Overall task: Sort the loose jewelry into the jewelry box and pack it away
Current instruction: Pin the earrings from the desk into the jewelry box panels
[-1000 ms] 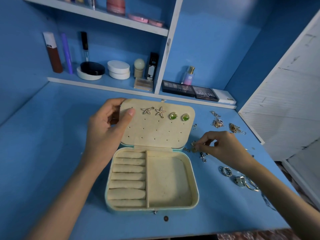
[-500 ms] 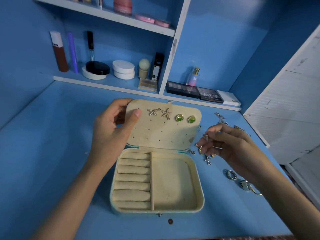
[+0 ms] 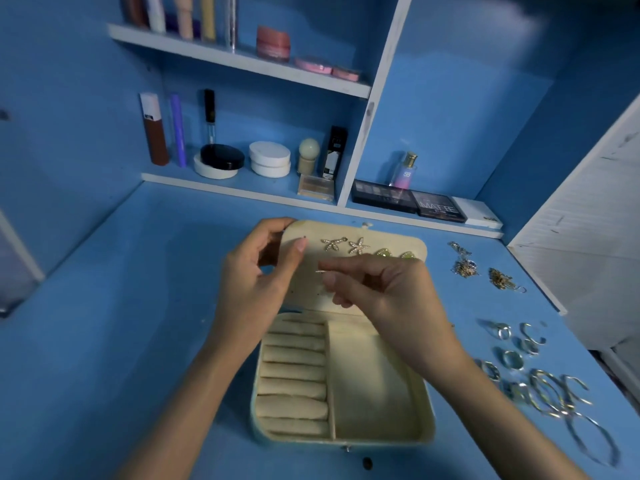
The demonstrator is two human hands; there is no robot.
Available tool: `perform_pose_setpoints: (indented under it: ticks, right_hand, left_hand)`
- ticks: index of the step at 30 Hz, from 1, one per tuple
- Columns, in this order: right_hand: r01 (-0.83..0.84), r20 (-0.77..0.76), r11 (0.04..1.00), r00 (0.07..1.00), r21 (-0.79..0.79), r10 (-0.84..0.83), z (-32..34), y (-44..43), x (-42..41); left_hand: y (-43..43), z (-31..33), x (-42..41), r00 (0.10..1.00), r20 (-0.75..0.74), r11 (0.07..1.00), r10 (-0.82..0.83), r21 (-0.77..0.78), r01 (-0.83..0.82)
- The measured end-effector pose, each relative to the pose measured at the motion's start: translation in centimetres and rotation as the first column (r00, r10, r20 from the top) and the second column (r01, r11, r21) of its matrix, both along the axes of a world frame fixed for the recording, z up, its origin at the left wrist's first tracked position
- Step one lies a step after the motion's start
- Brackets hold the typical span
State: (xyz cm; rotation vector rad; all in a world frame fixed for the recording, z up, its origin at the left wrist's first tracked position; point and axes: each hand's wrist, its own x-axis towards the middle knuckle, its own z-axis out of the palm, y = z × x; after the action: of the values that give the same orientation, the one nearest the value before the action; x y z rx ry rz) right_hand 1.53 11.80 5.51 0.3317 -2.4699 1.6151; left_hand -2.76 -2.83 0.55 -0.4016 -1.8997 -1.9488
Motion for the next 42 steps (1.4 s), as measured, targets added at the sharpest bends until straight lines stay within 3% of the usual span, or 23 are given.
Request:
perform_pose_setpoints:
  ticks: [6, 20, 29, 34, 42]
  right_hand:
    - [0.199, -0.315, 0.938, 0.943, 0.284, -0.105, -0.8, -1.7, -1.8]
    - [0.312, -0.424, 0.908, 0.889, 0.279, -0.175, -1.0, -2.4, -2.0]
    - [0.518, -0.668, 0.775, 0.724, 0.362, -0.172, -0.9, -2.8, -2.4]
    - [0.505, -0.663, 0.779, 0.732, 0.372, -0.158, -1.3, -2.5, -2.1]
    - [0.245, -0.443, 0.902, 0.894, 0.356, -0.067, -0.9, 0.2, -0.5]
  left_hand:
    - [-0.1, 0.2, 0.1, 1.000, 0.003, 0.999, -0.030, 0.041, 0.030]
    - [0.0, 0.2, 0.2, 0.999, 0.023, 0.997, -0.047, 0.063, 0.045]
    - [0.0, 0.4, 0.4, 0.997, 0.007, 0.993, -0.078, 0.087, 0.077]
    - [0.0, 0.3, 0.5, 0.999, 0.007, 0.999, -0.035, 0.020, 0.035]
    - [0.0, 0.2, 0.5, 1.000, -0.003, 1.000, -0.022, -0.013, 0.022]
